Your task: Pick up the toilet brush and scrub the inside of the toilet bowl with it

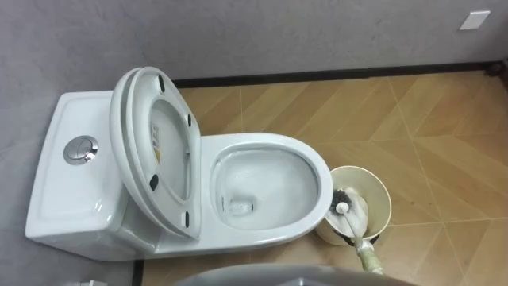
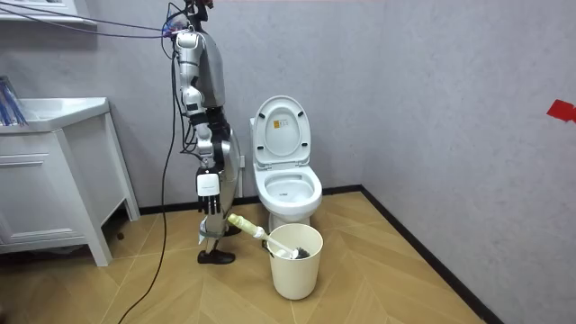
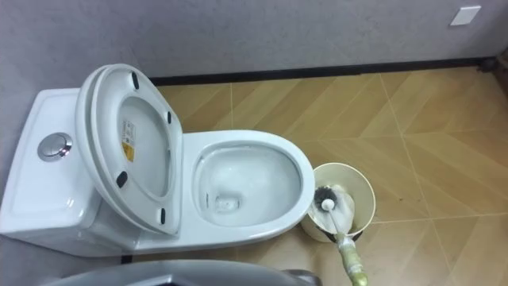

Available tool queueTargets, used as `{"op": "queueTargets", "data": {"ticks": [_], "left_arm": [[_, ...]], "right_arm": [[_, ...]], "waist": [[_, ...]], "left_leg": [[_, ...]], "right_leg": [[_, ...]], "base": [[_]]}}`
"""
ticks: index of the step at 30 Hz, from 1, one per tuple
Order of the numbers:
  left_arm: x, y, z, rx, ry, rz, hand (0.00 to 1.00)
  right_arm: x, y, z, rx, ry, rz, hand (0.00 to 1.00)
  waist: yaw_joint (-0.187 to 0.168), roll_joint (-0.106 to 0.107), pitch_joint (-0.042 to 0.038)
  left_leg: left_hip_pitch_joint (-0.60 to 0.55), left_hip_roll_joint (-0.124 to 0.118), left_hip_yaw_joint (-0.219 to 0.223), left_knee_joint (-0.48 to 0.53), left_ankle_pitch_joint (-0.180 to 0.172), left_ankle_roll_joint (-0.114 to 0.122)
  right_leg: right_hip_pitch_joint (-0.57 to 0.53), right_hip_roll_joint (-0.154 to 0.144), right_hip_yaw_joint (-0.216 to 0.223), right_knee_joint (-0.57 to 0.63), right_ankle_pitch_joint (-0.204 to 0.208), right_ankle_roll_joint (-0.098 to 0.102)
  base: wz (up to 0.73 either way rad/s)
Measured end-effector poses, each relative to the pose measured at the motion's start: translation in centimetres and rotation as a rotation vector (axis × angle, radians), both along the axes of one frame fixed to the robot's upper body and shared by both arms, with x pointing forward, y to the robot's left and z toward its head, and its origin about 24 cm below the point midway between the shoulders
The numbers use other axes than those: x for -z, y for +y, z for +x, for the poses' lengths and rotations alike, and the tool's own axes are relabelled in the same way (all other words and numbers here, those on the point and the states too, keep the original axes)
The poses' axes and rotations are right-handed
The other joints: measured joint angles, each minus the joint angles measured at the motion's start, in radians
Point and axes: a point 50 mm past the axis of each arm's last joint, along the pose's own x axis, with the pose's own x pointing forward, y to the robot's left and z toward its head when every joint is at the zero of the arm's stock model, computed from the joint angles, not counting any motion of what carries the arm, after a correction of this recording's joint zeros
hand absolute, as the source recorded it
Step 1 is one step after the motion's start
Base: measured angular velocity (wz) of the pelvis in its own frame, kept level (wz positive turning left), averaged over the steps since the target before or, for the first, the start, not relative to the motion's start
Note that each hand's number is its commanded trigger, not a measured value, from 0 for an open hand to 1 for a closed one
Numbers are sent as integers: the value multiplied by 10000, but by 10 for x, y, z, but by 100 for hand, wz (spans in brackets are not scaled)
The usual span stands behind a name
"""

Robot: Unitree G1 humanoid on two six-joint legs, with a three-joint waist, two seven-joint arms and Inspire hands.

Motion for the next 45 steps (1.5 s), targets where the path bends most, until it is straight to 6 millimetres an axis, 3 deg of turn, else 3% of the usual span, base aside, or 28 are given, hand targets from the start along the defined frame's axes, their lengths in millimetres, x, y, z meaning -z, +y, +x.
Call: {"op": "queueTargets", "data": {"ticks": [11,17,26,31,35,38,45], "left_arm": [[0,0,1,-4,0,30,0],[0,1,-2,-97,48,138,0],[-1,3,-6,-658,-158,538,0],[-4,11,-10,-1353,-419,929,0],[-5,16,-9,-1755,-648,1086,0],[-8,20,-11,-1857,-766,1225,0],[-9,24,-3,-1679,-1198,1432,0]], "right_arm": [[0,-1,1,132,-77,-123,0],[0,0,-5,1370,-268,-418,0],[-1,-1,-28,7178,-710,-1224,0],[-4,-5,-38,12113,-1491,-1789,0],[-5,-10,-38,13995,-1875,-2257,0],[-8,-20,-24,14712,-2359,-2690,0],[-27,-58,47,14345,-5116,-3228,0]], "waist": [[6,-4,3],[-14,18,-6],[-123,43,-11],[-425,14,-13],[-464,-74,-36],[-561,-179,-50],[-529,-193,-64]], "left_leg": [[-33,-4,-34,-1,0,0],[-7,-20,-117,-17,0,-1],[69,-24,-135,-37,-1,-2],[62,-23,-155,-36,-1,-3],[27,-18,-155,-7,-1,-3],[21,-20,-120,4,-1,-3],[-198,-48,-124,13,0,4]], "right_leg": [[-10,3,-4,-40,0,1],[100,23,-22,-181,12,0],[132,22,23,-184,3,-14],[137,18,10,-174,0,-13],[115,22,3,-160,1,-9],[111,20,-11,-159,10,1],[-130,54,3,-161,82,42]], "base": [[0],[1],[-2],[1],[1],[-1],[-1]]}}
